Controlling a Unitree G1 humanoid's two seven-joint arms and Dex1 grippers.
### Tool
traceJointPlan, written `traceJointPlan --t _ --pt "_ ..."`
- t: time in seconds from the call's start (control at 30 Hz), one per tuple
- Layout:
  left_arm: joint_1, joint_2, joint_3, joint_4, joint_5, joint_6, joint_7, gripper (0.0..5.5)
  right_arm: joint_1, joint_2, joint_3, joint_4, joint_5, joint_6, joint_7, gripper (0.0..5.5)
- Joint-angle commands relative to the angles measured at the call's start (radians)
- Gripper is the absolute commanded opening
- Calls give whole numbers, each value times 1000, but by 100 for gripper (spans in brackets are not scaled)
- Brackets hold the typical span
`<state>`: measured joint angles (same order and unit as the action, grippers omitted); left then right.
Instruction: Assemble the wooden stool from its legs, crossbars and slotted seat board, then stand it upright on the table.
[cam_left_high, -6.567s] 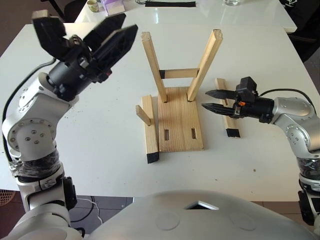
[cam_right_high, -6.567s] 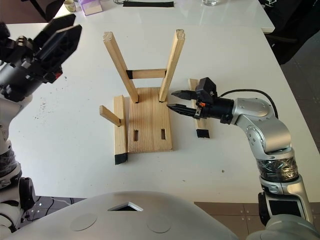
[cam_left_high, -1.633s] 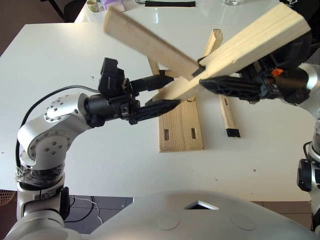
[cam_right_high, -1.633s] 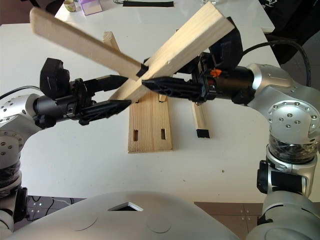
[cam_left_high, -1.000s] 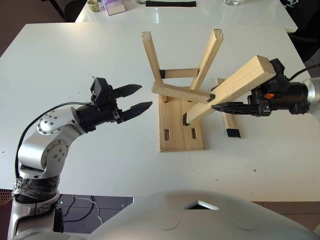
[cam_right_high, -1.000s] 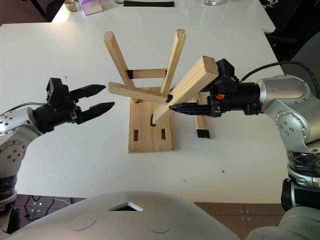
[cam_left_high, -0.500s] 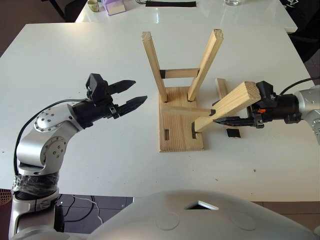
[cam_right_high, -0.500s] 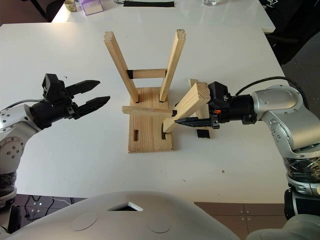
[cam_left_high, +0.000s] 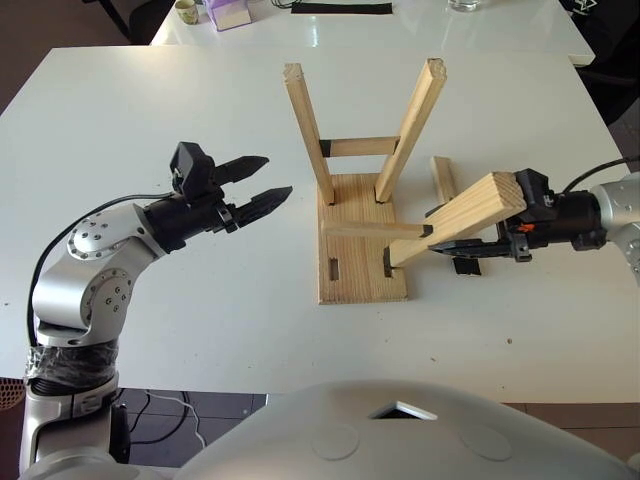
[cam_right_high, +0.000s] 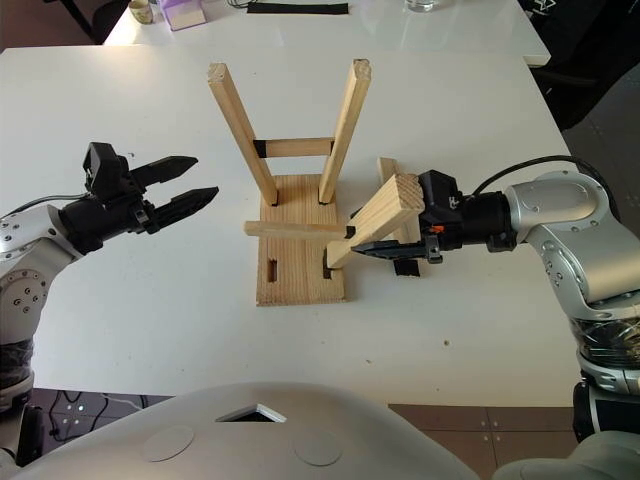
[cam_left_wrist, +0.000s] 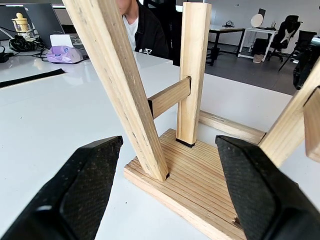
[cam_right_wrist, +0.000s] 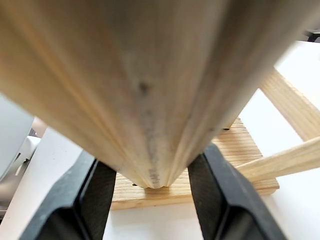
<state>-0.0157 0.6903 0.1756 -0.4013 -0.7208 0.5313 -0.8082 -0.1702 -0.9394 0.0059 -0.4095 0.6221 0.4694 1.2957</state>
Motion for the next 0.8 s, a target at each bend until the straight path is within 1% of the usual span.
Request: traceJointPlan --t 0.03,0.27,0.4,0.73,0.8 --pt "0 -5 2 1 11 4 6 345 14 -16 15 -11 -4 20 13 204" --pt "-15 -1 -12 9 22 6 -3 345 26 -18 17 -14 -7 21 10 204" --pt "-25 1 -23 16 29 6 -7 345 39 -21 35 14 -52 -1 3 204" --pt "-8 -6 -27 4 39 3 1 345 87 -97 55 11 -49 -15 71 204" --pt "-6 -10 -28 4 43 2 5 345 84 -110 73 28 -80 -20 71 204"
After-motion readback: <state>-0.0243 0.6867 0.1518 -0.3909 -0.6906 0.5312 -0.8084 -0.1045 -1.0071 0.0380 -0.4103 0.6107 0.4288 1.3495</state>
